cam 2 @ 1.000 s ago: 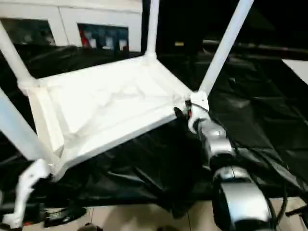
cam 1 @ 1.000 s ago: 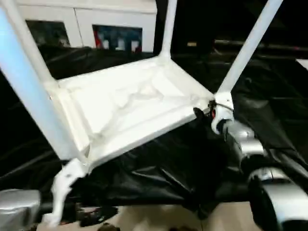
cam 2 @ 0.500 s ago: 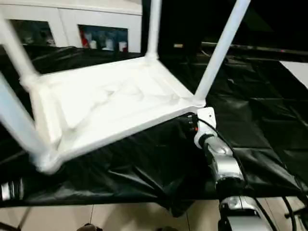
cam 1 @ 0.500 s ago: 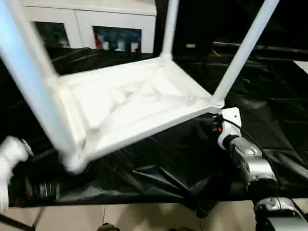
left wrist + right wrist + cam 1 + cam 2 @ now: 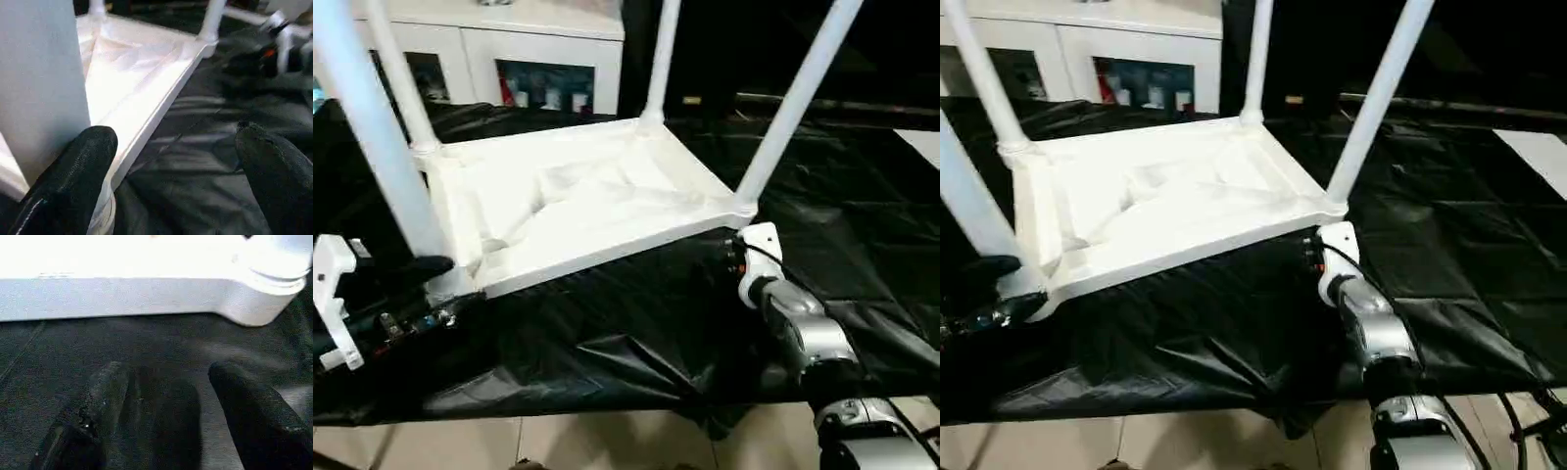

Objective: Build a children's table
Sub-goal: Rotate table base

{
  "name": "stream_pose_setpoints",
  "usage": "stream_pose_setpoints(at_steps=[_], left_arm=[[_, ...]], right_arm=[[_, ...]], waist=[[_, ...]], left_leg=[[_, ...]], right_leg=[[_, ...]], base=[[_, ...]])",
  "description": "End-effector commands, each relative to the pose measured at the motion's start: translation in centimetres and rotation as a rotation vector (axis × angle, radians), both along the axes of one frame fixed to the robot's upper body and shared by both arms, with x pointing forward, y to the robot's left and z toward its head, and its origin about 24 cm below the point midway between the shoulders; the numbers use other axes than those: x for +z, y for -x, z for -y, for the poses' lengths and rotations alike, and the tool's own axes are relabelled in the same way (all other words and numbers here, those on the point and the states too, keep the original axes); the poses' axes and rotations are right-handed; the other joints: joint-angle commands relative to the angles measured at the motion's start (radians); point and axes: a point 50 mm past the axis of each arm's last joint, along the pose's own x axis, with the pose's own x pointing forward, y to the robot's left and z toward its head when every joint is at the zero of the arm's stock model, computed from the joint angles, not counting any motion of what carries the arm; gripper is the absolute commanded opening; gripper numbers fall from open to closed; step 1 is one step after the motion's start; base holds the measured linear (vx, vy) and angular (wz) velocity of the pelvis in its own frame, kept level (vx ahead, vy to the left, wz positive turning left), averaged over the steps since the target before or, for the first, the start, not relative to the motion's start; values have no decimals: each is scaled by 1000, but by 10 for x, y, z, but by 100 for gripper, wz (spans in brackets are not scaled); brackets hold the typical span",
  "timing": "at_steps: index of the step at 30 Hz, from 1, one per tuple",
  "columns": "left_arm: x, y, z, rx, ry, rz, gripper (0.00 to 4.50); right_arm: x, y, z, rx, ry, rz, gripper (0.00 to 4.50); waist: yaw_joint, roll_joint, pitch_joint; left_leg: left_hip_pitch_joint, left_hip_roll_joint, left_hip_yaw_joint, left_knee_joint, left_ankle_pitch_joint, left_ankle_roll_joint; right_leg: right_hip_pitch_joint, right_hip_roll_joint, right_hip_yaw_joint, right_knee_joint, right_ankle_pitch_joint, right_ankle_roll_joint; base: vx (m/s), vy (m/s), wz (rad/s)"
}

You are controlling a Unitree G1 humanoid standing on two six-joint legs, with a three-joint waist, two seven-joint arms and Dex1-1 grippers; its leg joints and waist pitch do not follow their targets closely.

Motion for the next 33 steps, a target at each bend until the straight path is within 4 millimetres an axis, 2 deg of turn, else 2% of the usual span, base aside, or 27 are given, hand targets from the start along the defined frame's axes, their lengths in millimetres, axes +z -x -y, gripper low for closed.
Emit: stream_pose_setpoints(at_steps=[1, 7, 12, 13, 14, 15, 17, 19, 22, 23, 25, 27, 28, 29, 30, 31, 32, 33], left_arm=[[-5, 7, -14, 47, -38, -73, 445], [-12, 19, -28, 63, -116, -189, 445], [-2, 2, -37, 154, -162, -35, 445], [4, -7, -38, 184, -151, 51, 445], [6, -10, -38, 192, -142, 82, 445], [8, -13, -38, 195, -130, 102, 445], [12, -21, -27, 164, -64, 143, 445], [13, -30, -10, 98, 16, 165, 445], [14, -41, 12, 17, 130, 193, 445], [15, -44, 21, -25, 171, 193, 445], [18, -50, 49, -151, 295, 191, 445], [22, -50, 65, -234, 369, 179, 445], [22, -49, 72, -275, 390, 161, 445], [23, -44, 88, -375, 422, 111, 445], [22, -41, 95, -413, 429, 94, 445], [20, -35, 112, -496, 446, 48, 445], [18, -31, 123, -550, 448, 24, 445], [16, -30, 129, -572, 452, 13, 445]], right_arm=[[8, -4, 5, -4, 16, 16, 314], [9, -6, 5, 4, 23, 17, 314], [10, -7, 5, 8, 24, 20, 314], [10, -7, 4, 9, 22, 21, 314], [10, -7, 4, 9, 21, 21, 314], [10, -7, 4, 10, 21, 21, 314], [10, -7, 0, 22, 11, 16, 314], [6, -7, -6, 45, 5, -3, 314], [4, -9, -14, 65, 7, -15, 314], [4, -11, -18, 70, 5, -19, 314], [4, -16, -25, 76, 3, -29, 314], [5, -19, -29, 77, -2, -34, 314], [5, -20, -30, 77, -4, -36, 314], [6, -22, -33, 79, -7, -40, 314], [6, -23, -34, 81, -8, -41, 314], [7, -24, -38, 92, -6, -43, 314], [8, -25, -42, 108, -4, -42, 314], [8, -26, -44, 118, -3, -41, 314]], waist=[[-4, 21, -52], [-13, 22, -53], [-4, 25, -56], [-2, 26, -55], [1, 26, -57], [3, 27, -59], [5, 25, -62], [6, 30, -63], [6, 31, -65], [10, 39, -65], [10, 38, -67], [10, 36, -66], [13, 36, -67], [13, 36, -67], [13, 36, -68], [12, 34, -69], [11, 26, -67], [11, 28, -67]], left_leg=[[16, -14, 3, -83, -509, -59], [22, -11, 6, -83, -511, -47], [27, -11, 7, -83, -495, -49], [24, -12, 7, -85, -486, -49], [27, -12, 8, -83, -487, -52], [24, -12, 7, -83, -470, -56], [24, -11, 8, -83, -454, -60], [24, -12, 10, -81, -451, -63], [24, -13, 11, -80, -445, -68], [25, -12, 10, -79, -440, -71], [27, -11, 11, -78, -441, -76], [23, -13, 12, -77, -439, -77], [25, -12, 13, -76, -433, -74], [22, -12, 13, -77, -419, -74], [22, -11, 13, -76, -413, -76], [21, -11, 14, -75, -401, -73], [17, -12, 16, -75, -386, -70], [16, -11, 15, -76, -383, -70]], right_leg=[[18, -17, 17, -89, -480, -98], [12, -14, 20, -87, -424, -126], [16, -14, 21, -84, -382, -138], [19, -15, 21, -84, -374, -141], [18, -15, 21, -83, -369, -143], [23, -17, 22, -78, -345, -148], [25, -17, 21, -73, -318, -156], [26, -18, 22, -71, -310, -168], [26, -17, 22, -69, -296, -180], [27, -19, 22, -67, -284, -183], [27, -18, 20, -64, -268, -196], [29, -18, 19, -62, -270, -200], [28, -19, 19, -62, -269, -197], [32, -18, 19, -59, -254, -198], [33, -18, 19, -55, -243, -200], [34, -17, 18, -54, -234, -202], [37, -17, 18, -56, -231, -201], [38, -18, 19, -57, -235, -198]], base=[[0, 0, 0], [0, 0, 0], [0, 0, 0], [0, 0, 0], [0, 0, 0], [0, 0, 0], [0, 0, 0], [0, 0, 0], [0, 0, 0], [0, 0, 0], [0, 0, 0], [0, 0, 0], [0, 0, 0], [0, 0, 0], [0, 0, 0], [0, 0, 0], [0, 0, 0], [0, 0, 0]])
